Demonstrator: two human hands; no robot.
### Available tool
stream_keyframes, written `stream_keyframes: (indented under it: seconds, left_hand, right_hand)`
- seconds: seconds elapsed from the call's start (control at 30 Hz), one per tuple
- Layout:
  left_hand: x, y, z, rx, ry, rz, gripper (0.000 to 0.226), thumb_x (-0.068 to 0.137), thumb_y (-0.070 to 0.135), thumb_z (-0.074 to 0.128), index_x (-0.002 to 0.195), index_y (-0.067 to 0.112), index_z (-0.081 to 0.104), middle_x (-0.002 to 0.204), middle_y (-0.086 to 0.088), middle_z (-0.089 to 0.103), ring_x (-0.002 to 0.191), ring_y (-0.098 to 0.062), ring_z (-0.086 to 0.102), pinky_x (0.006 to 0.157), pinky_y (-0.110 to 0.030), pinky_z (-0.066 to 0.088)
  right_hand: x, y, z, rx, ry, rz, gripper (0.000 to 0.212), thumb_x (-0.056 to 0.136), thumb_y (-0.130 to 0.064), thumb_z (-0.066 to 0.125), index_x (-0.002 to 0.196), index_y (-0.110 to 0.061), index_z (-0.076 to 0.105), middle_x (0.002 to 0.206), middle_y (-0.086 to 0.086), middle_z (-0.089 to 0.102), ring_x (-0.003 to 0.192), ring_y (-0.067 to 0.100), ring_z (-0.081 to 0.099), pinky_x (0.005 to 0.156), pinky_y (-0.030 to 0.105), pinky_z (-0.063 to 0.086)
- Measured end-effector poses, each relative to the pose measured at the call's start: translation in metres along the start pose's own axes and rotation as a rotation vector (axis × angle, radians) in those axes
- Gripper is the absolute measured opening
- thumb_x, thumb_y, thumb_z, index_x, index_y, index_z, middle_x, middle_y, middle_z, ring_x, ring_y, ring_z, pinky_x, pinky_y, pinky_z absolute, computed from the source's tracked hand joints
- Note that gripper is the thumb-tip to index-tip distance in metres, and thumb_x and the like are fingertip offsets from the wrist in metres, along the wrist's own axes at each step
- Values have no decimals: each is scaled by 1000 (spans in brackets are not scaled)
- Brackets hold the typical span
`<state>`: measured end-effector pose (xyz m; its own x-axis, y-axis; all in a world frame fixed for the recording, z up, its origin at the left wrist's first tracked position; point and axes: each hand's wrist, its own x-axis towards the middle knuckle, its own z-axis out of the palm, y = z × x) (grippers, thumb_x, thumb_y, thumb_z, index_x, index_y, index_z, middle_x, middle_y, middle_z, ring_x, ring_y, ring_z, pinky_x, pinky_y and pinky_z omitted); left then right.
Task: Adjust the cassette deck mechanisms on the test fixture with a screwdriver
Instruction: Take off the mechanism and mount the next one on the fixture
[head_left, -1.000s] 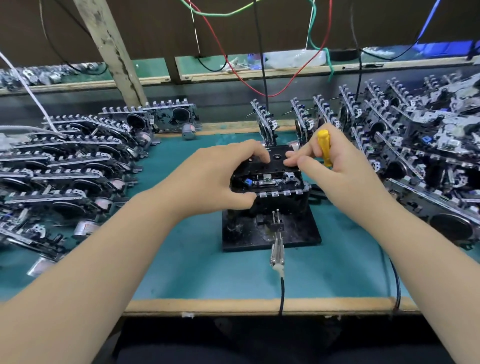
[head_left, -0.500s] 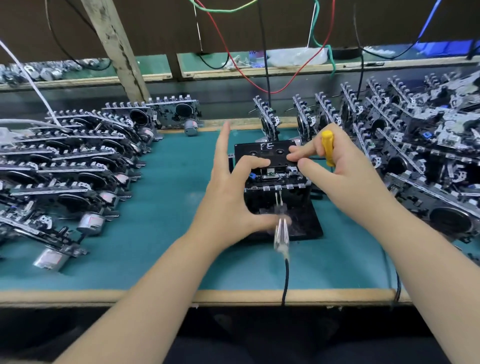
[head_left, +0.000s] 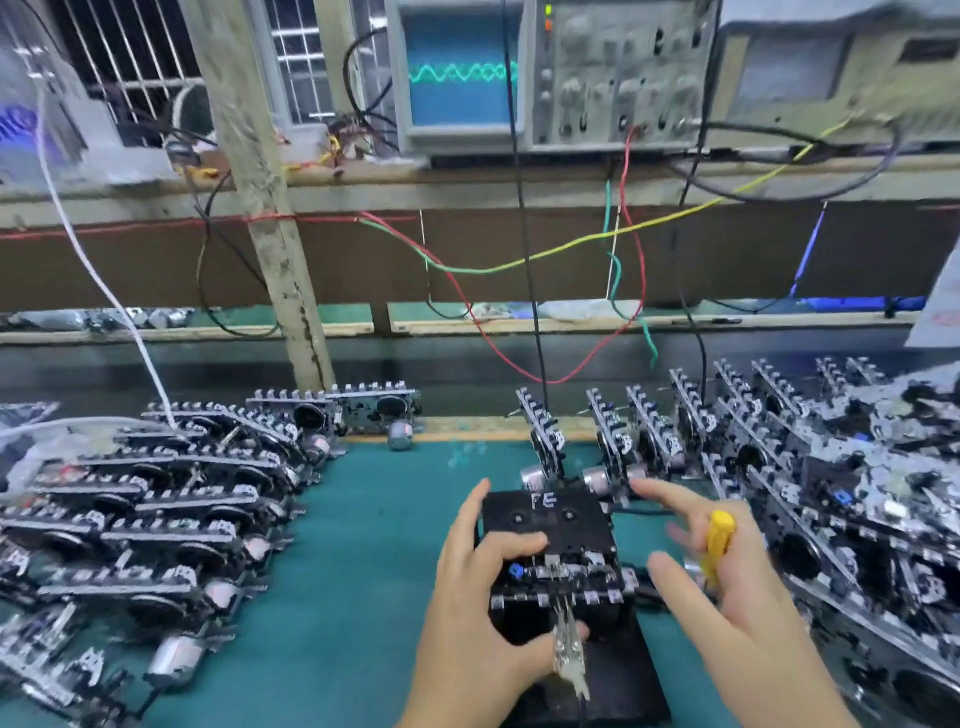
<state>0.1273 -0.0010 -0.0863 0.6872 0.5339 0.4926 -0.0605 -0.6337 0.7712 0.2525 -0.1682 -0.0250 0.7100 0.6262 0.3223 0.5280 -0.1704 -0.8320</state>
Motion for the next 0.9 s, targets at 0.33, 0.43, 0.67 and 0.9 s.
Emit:
stream_keyframes:
  seconds: [0.33,0.43,0.67,0.9]
  left_hand:
    - [3,7,0,1,-1,-5,61,60,54,85,114,56,56,157,39,7,145,7,26,109,-27,35]
    - [3,7,-1,-9,2,-21,61,59,53,85,114,56,57,157,38,9,144,8,26,103,-17,32]
    - [6,12,-3,-27,-23,-87,63,62,26,95,105,55,61,157,36,15,144,8,27,110,-17,32]
    - [6,8,-2,-29,1,-62,68,62,16,95,104,55,58,161,17,22,146,2,28,117,-32,34]
  right_hand:
    - [-12,12,6,-237,96,0,17,83,-16,55,76,-28,45,86,0,52,80,15,49,74,32,37]
    - [-10,10,-6,-304,-63,57,28,95,-6,63,83,-28,53,78,-6,56,75,4,53,70,17,41]
    - [5,-58,-18,77,179,-227,42,90,-6,72,105,-41,56,92,-10,74,86,8,71,77,17,53]
    - [28,-69,6,227,-19,-285,31,89,-1,68,108,-23,56,87,4,72,84,23,72,81,43,61]
